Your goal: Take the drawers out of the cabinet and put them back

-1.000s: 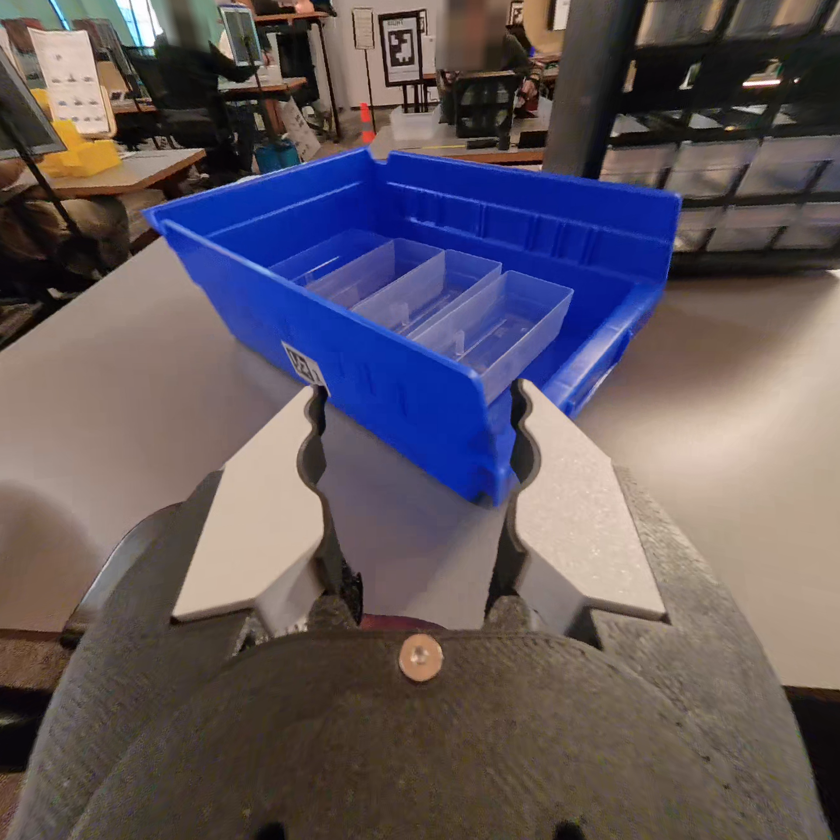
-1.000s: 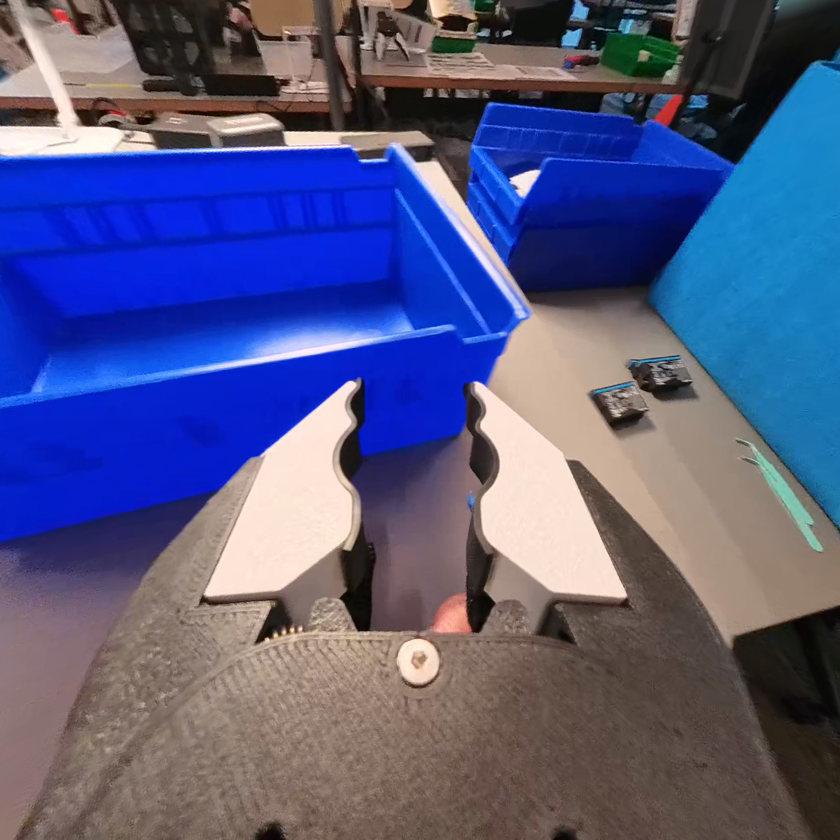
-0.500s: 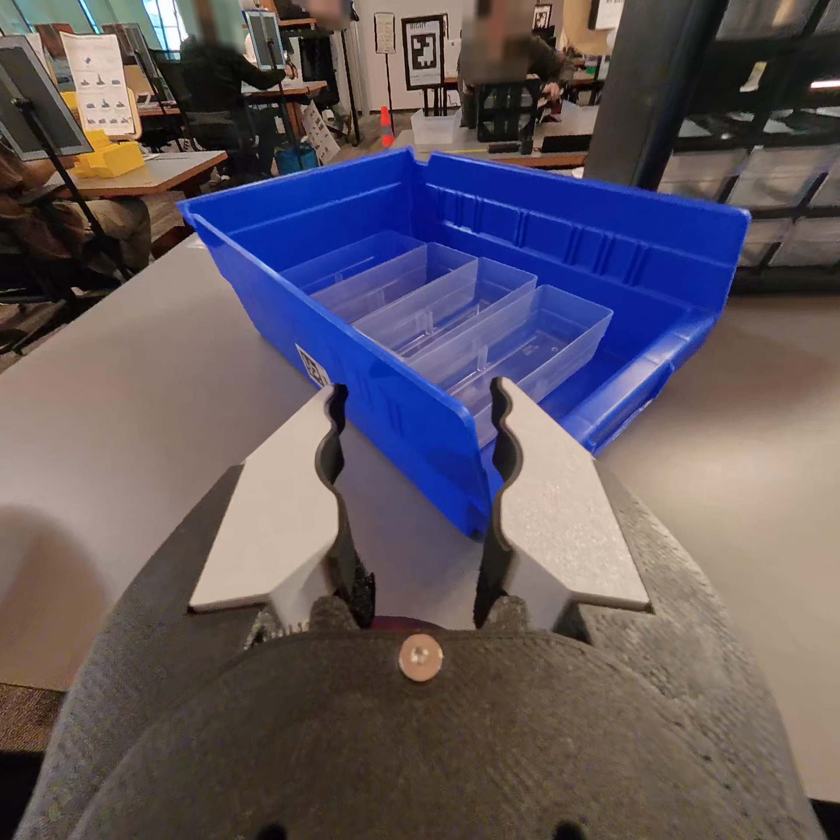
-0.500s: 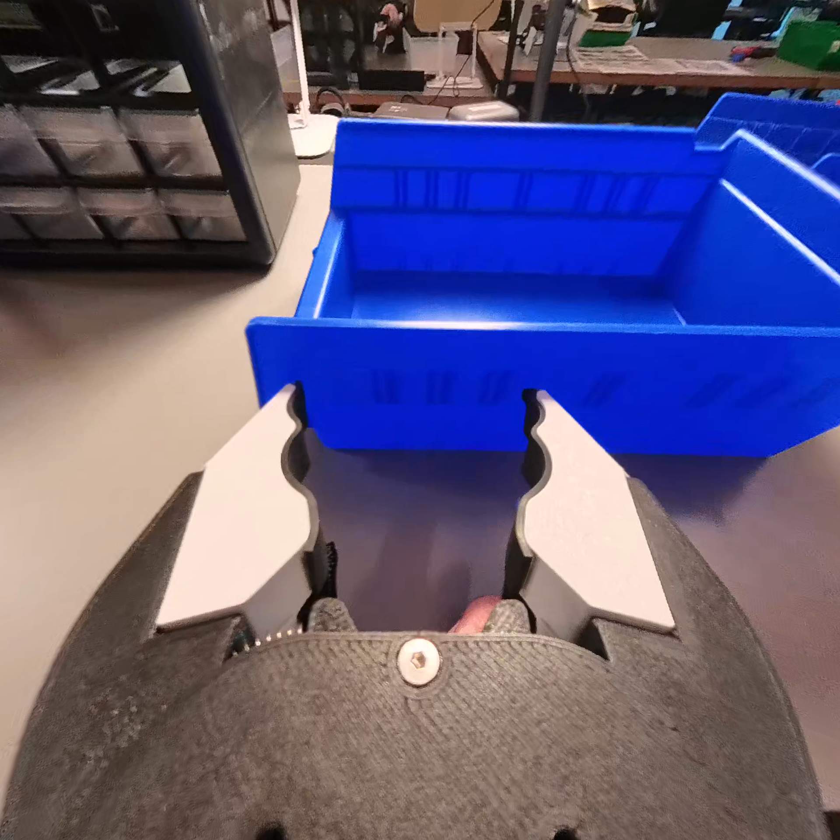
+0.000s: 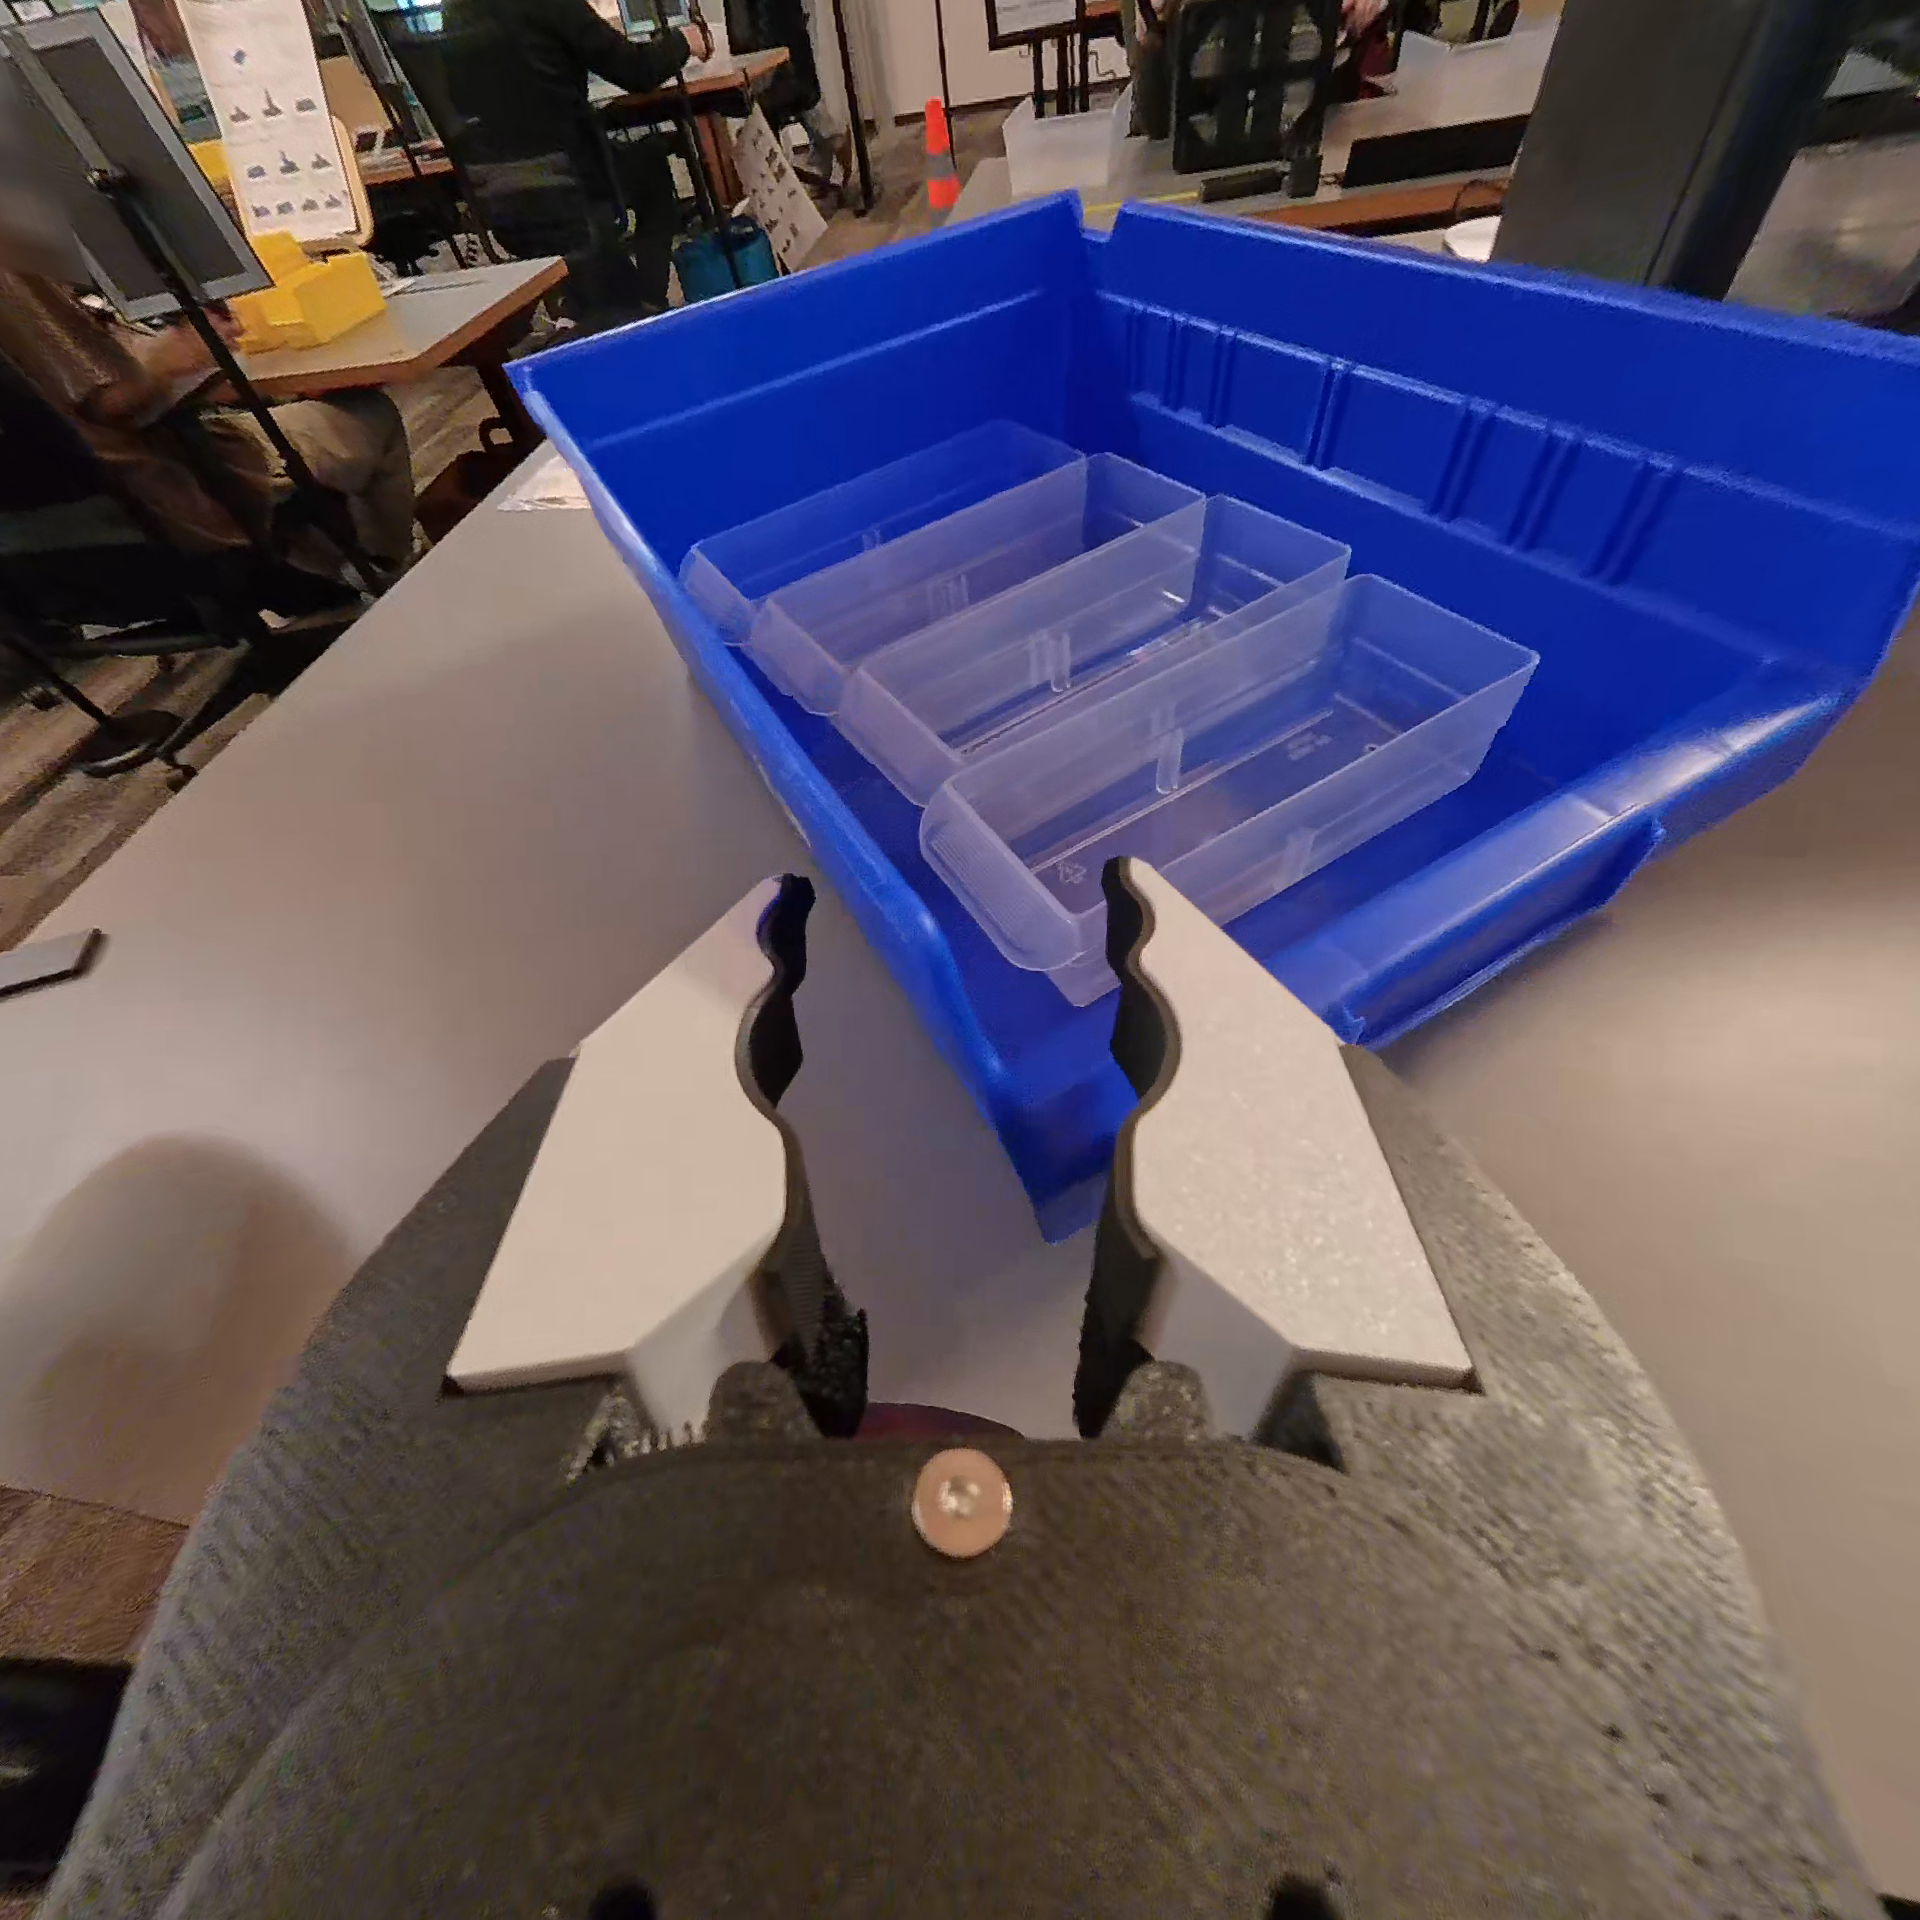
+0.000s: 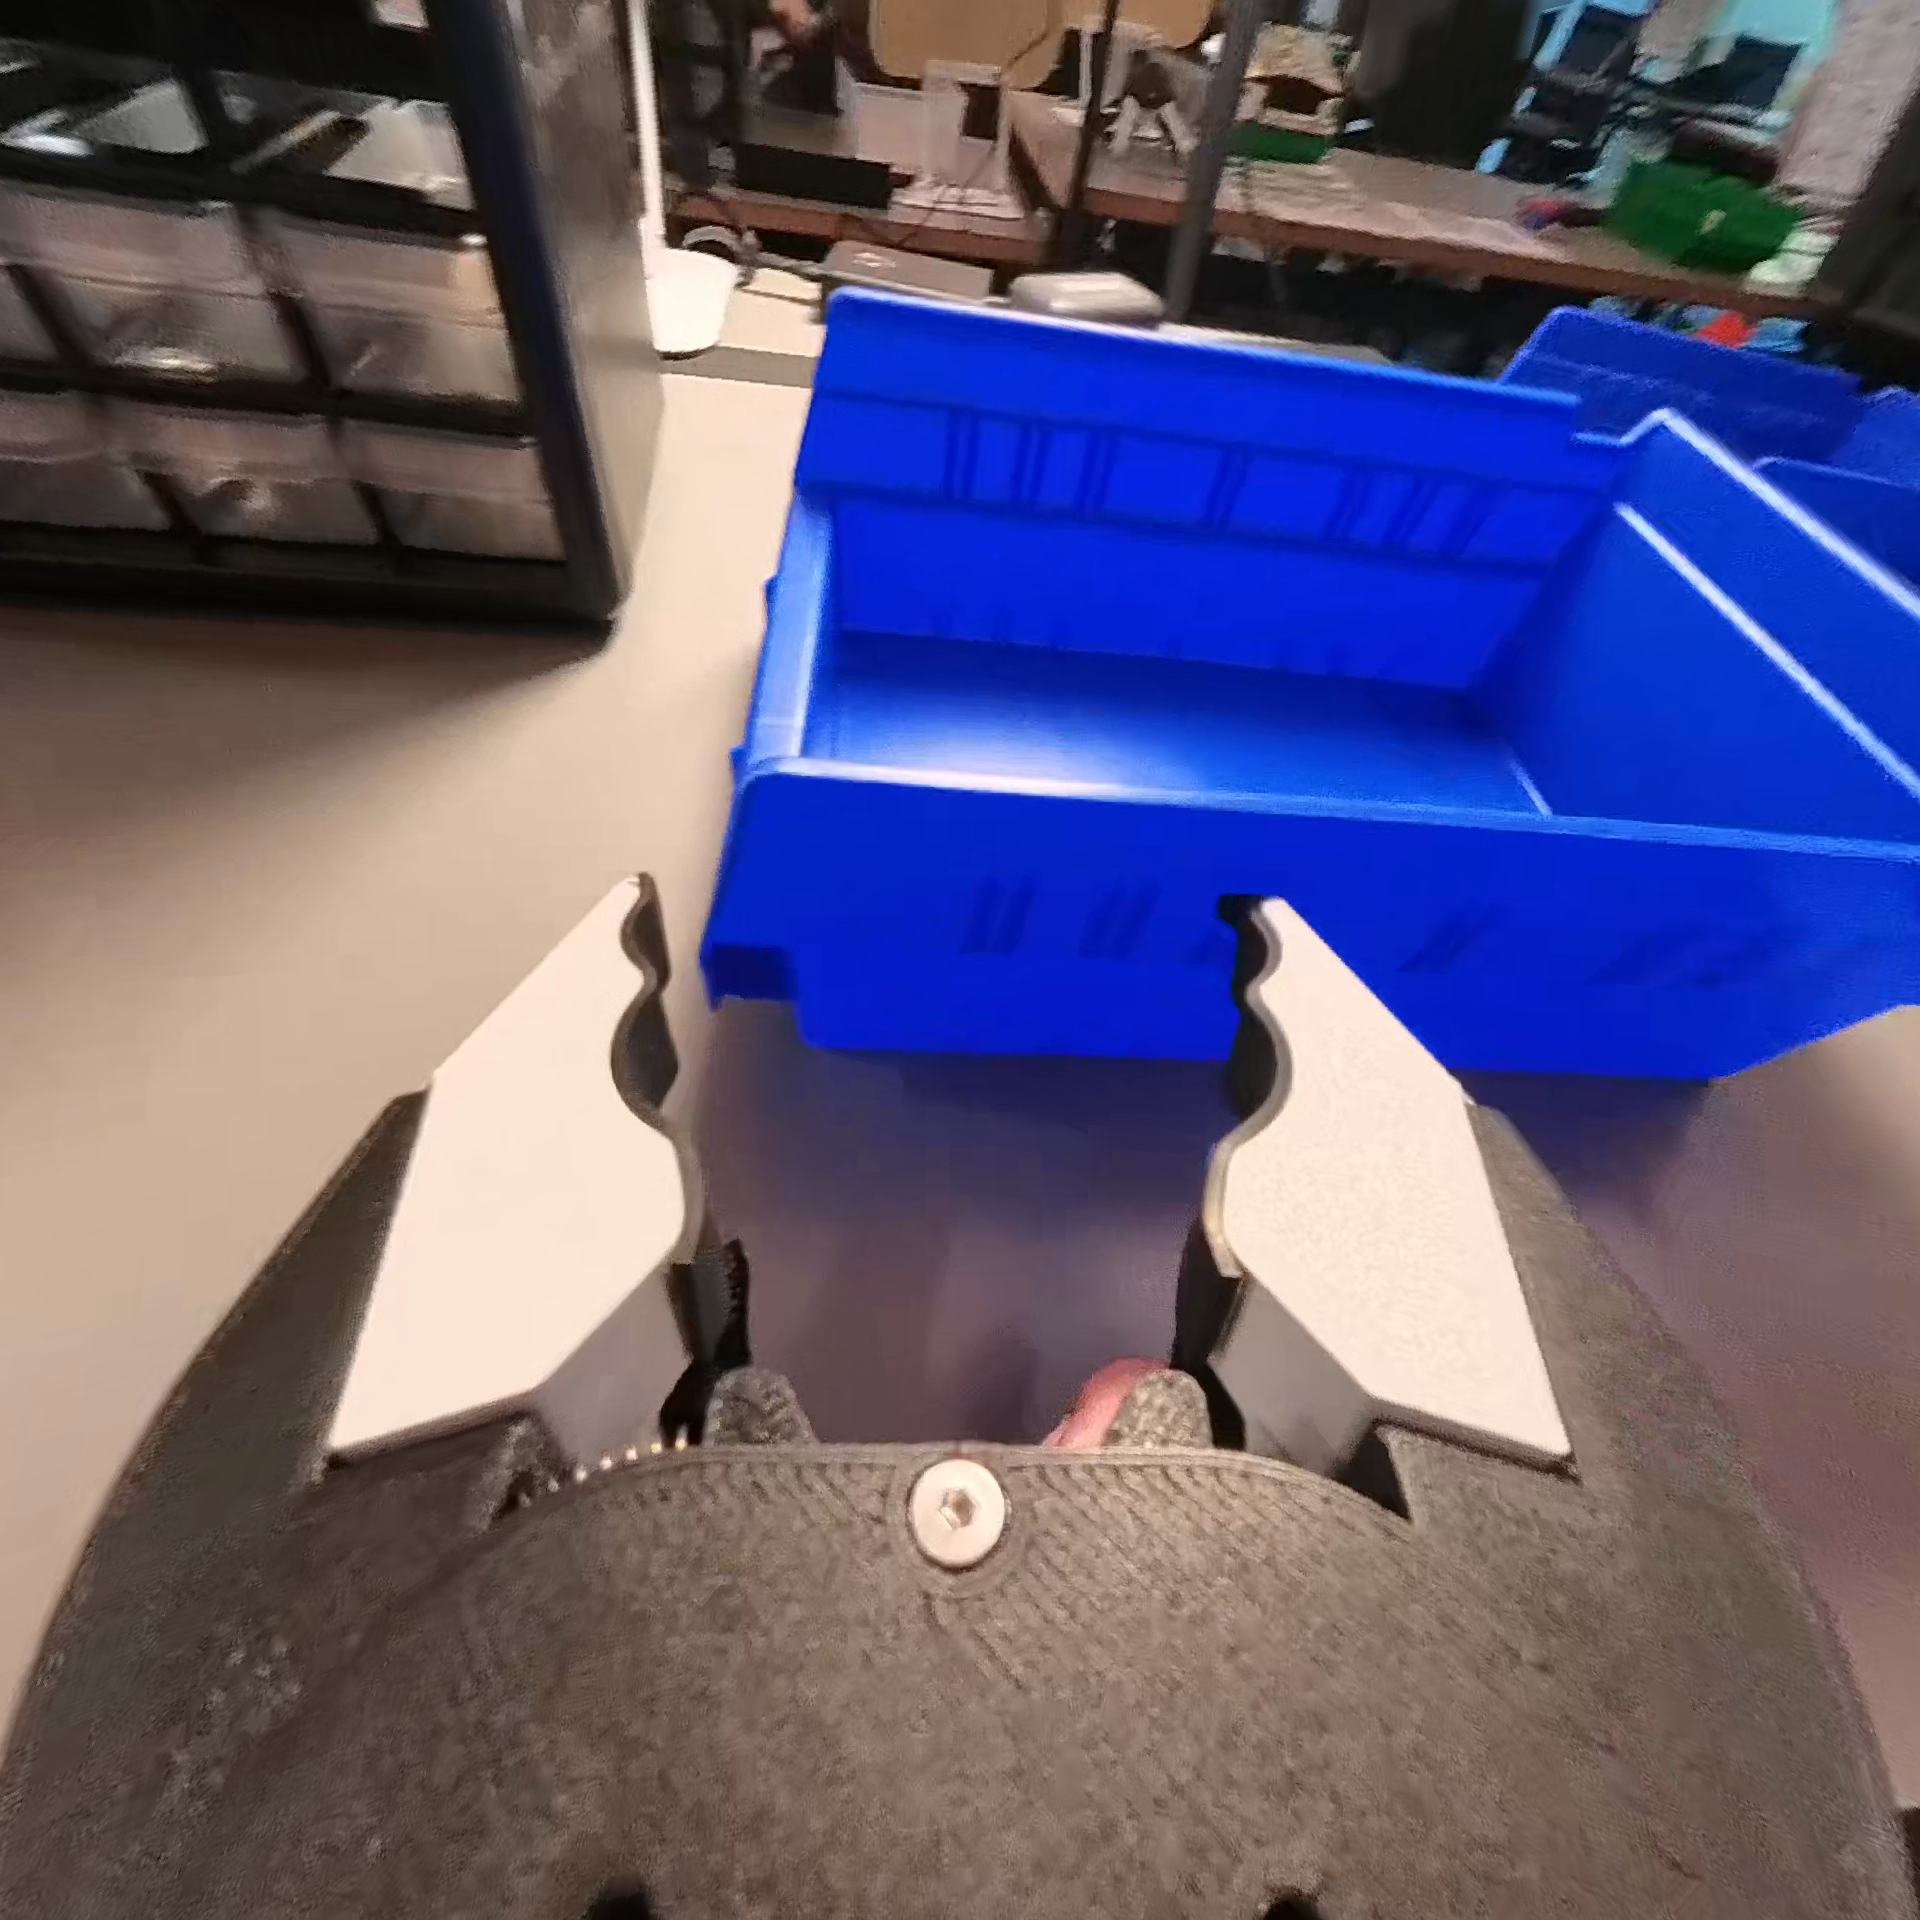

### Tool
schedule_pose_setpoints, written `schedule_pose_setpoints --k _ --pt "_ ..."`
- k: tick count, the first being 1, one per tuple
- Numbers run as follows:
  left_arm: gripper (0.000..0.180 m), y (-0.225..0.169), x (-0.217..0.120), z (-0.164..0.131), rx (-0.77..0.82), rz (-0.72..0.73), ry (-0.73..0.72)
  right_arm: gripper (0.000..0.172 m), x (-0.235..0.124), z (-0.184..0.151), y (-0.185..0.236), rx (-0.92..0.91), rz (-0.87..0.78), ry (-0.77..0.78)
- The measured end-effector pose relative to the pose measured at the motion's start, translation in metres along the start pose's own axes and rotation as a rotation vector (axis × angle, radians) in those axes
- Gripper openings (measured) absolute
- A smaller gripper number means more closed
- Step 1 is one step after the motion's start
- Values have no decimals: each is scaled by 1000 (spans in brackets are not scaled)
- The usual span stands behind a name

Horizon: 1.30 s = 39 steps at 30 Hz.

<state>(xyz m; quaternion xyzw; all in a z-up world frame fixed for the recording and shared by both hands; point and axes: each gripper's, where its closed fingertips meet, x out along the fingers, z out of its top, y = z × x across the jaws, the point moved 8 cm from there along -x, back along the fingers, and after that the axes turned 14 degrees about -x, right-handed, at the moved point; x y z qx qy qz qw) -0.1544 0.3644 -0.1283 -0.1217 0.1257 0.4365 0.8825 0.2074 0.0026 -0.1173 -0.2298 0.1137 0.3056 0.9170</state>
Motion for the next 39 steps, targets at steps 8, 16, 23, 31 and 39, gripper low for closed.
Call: schedule_pose_setpoints --k 8,16,23,31,39 --pt "48 37 10 11 15 123 -9 98 -20 -26 -45 1 -106 31" --pt "18 43 21 17 20 99 -2 83 -19 -35 -57 -2 -74 47" --pt "13 72 29 28 44 190 -11 17 -29 -54 -99 -131 -141 99" --pt "38 77 19 37 49 248 -110 29 -62 -55 -128 -178 -213 152" --pt "72 -9 1 37 -102 -240 -129 64 8 11 -47 -97 60 -69"
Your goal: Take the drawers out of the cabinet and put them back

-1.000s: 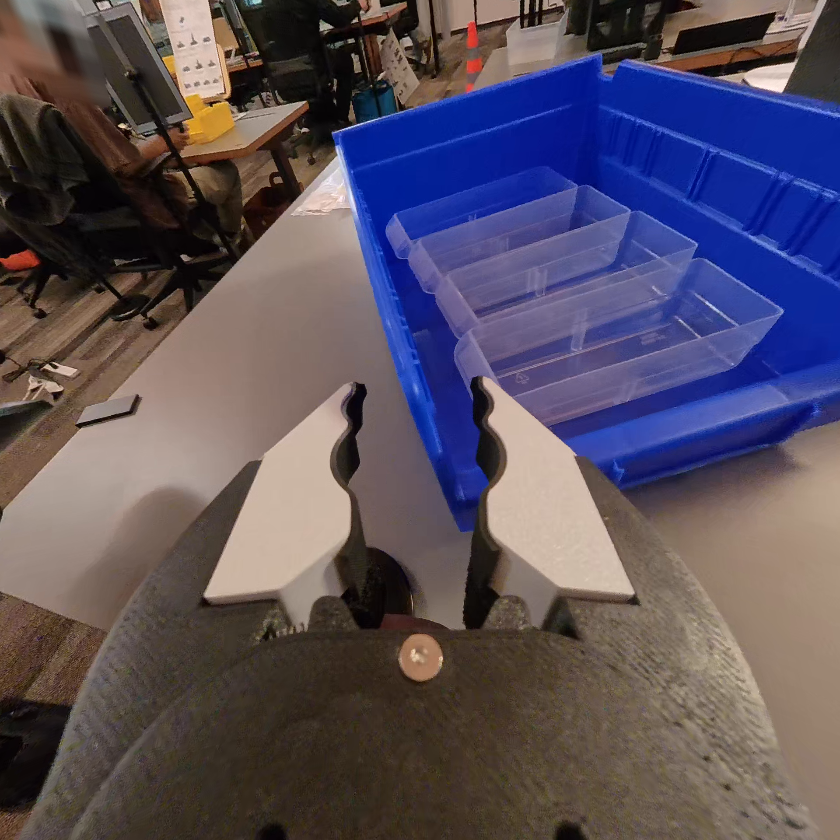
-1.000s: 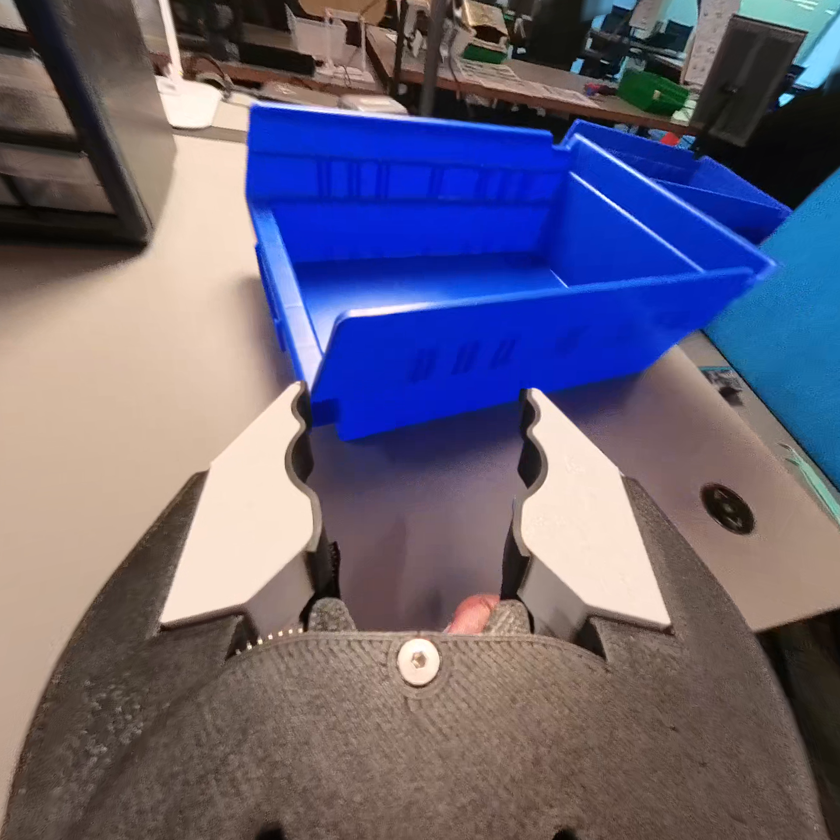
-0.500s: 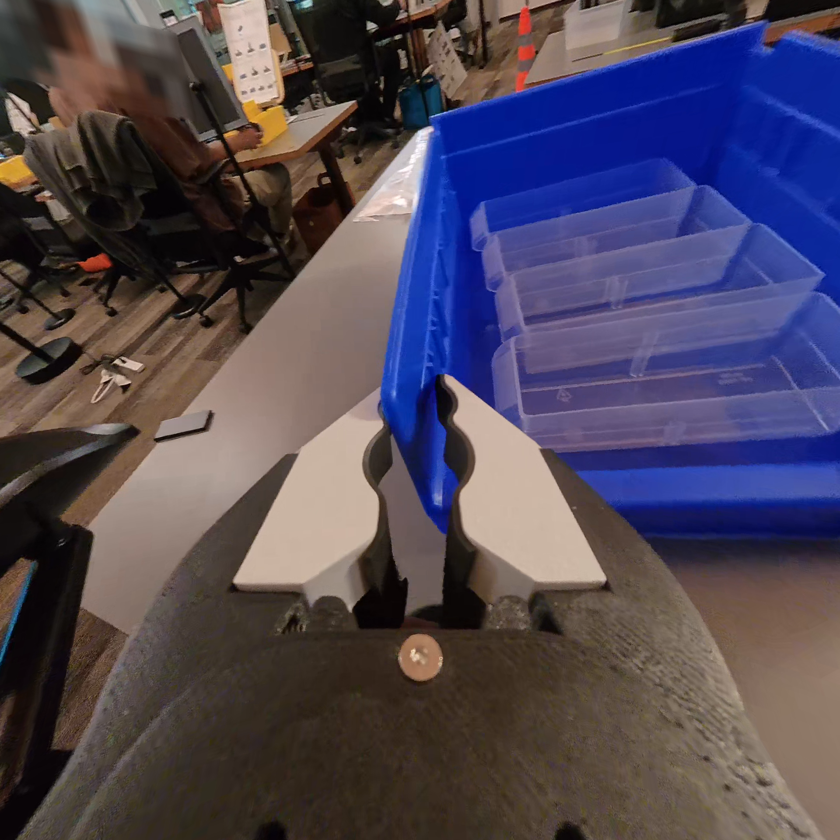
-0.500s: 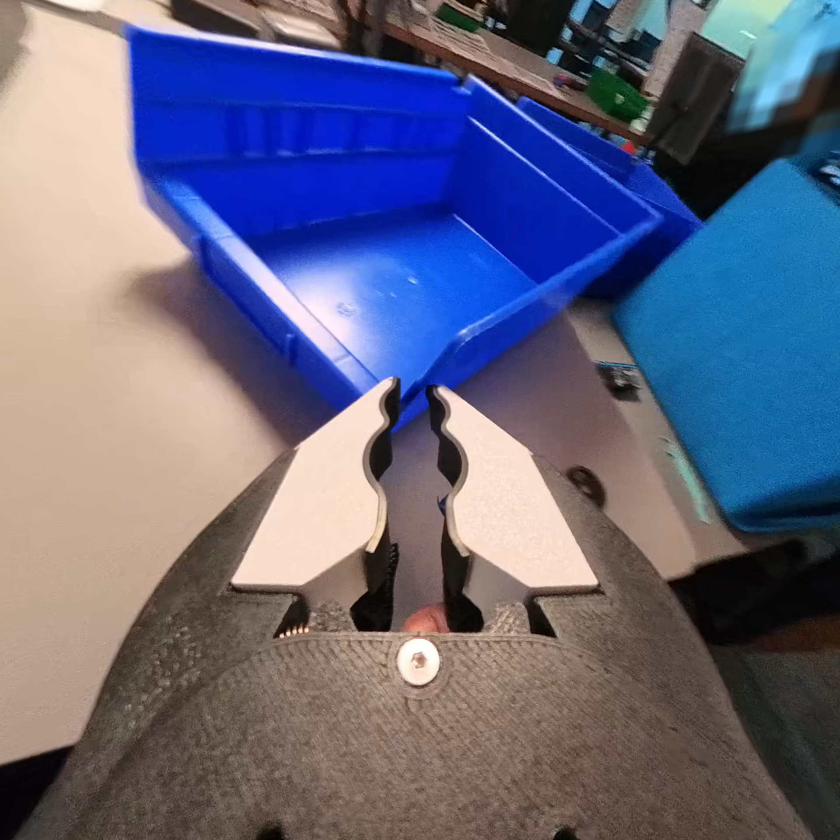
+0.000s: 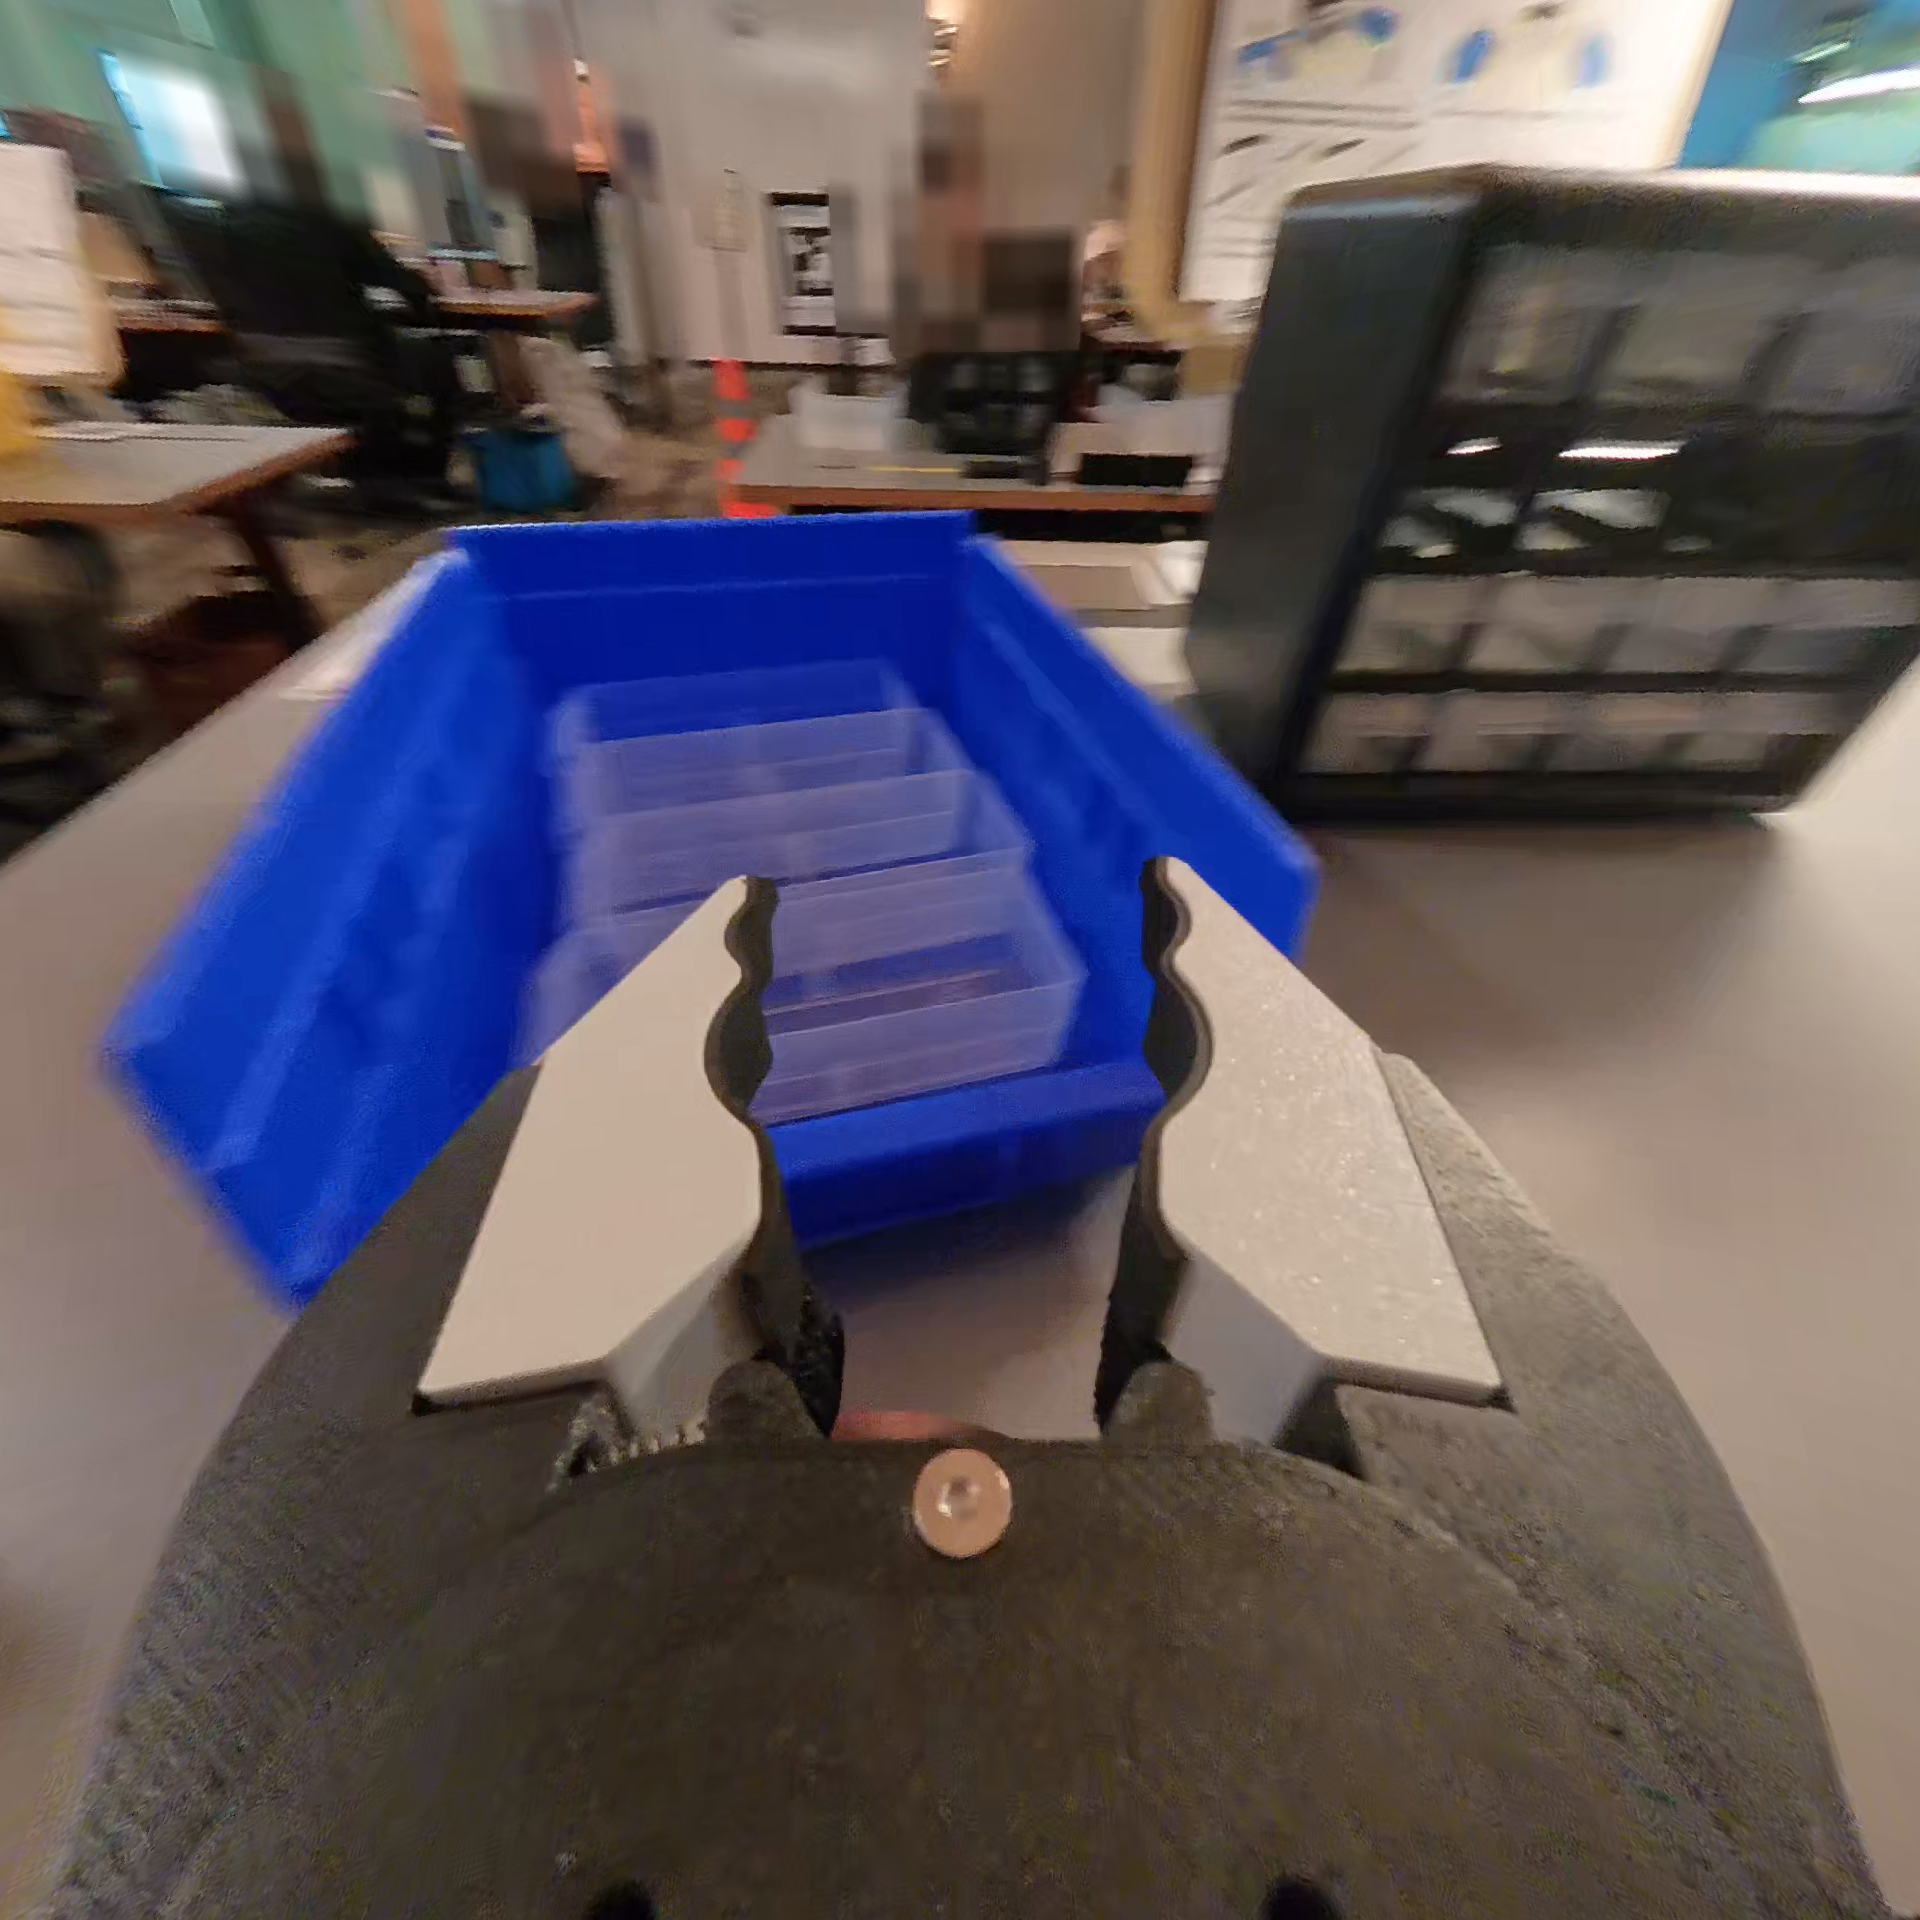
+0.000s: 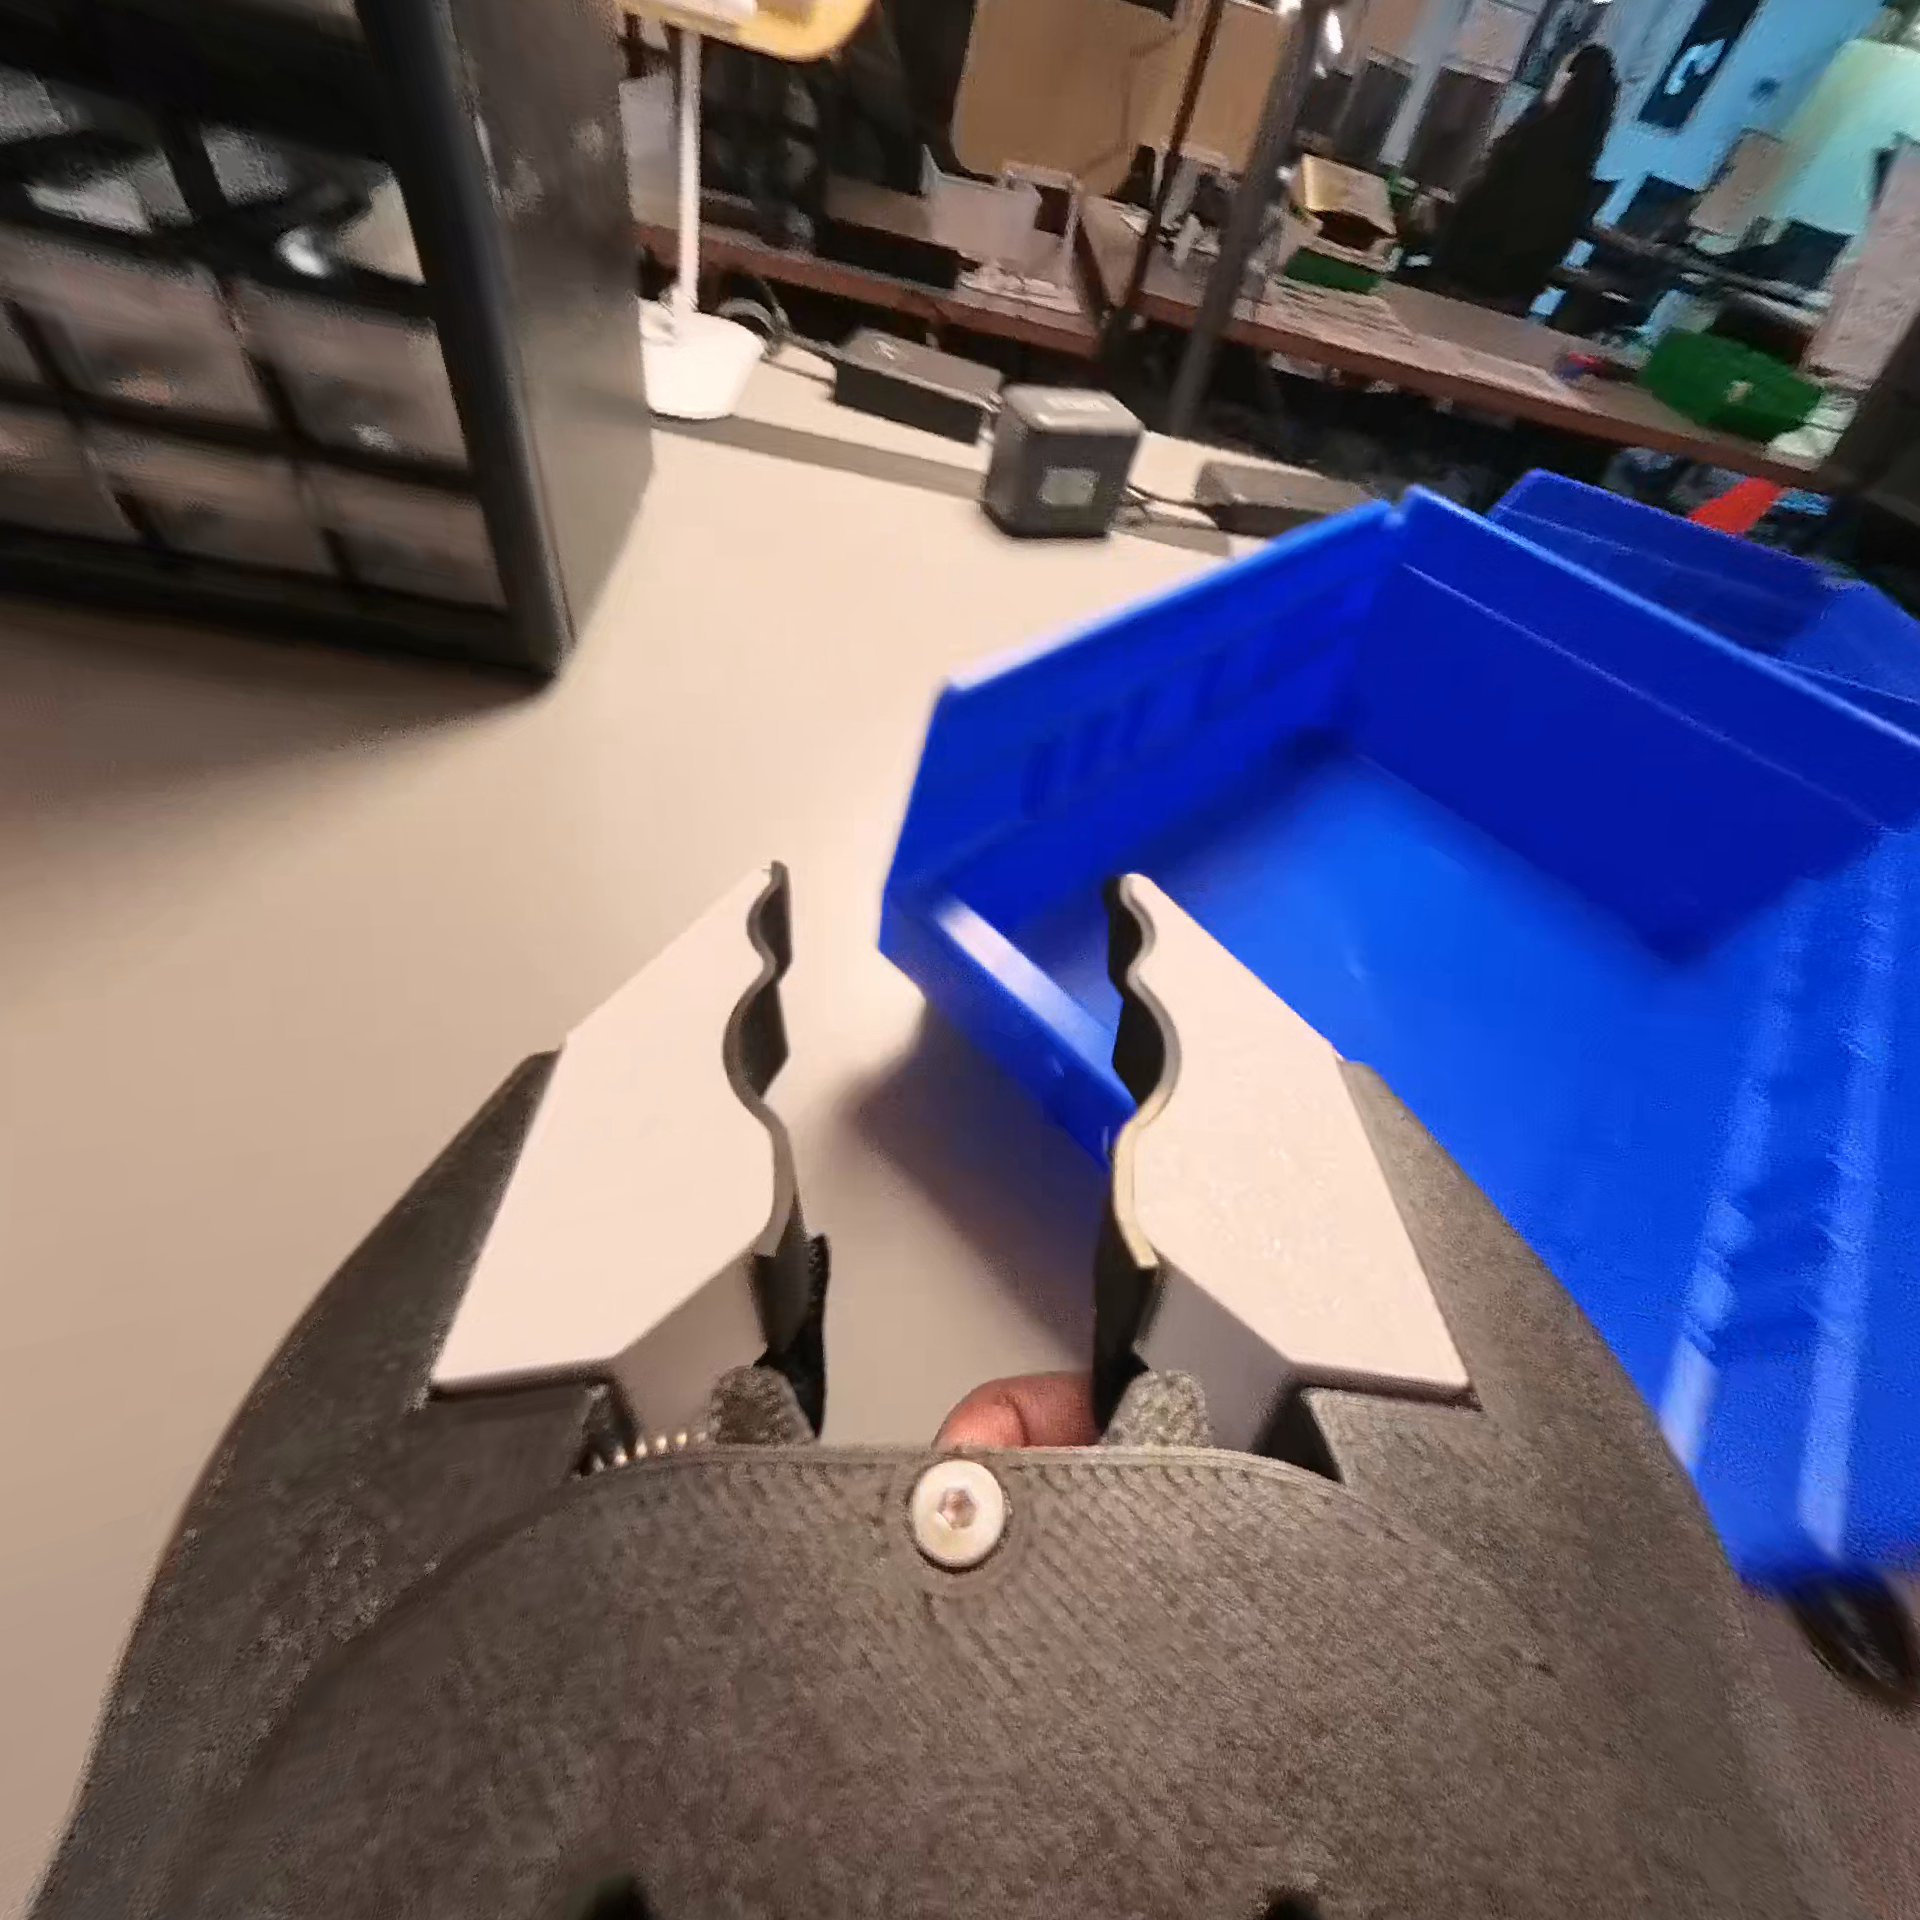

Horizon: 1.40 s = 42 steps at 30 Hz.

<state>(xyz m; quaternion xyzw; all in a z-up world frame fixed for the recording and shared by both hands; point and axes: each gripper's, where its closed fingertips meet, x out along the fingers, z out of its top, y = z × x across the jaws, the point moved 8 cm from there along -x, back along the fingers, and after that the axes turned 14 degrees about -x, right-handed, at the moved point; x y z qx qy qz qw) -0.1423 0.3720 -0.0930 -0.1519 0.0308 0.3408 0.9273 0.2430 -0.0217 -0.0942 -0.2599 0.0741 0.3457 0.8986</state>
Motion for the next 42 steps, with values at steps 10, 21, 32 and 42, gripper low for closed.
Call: schedule_pose_setpoints --k 10,21,32,42 --pt "43 -57 61 -26 125 -6 137 32 71 5 -1 39 -69 57" --pt "5 -5 47 -16 198 155 88 18 -4 -32 -18 -1 0 -8" --pt "4 23 48 -7 222 219 89 13 -40 -50 -36 -41 147 -32" --pt "4 45 68 3 268 196 105 6 -2 -58 -78 9 81 -25"
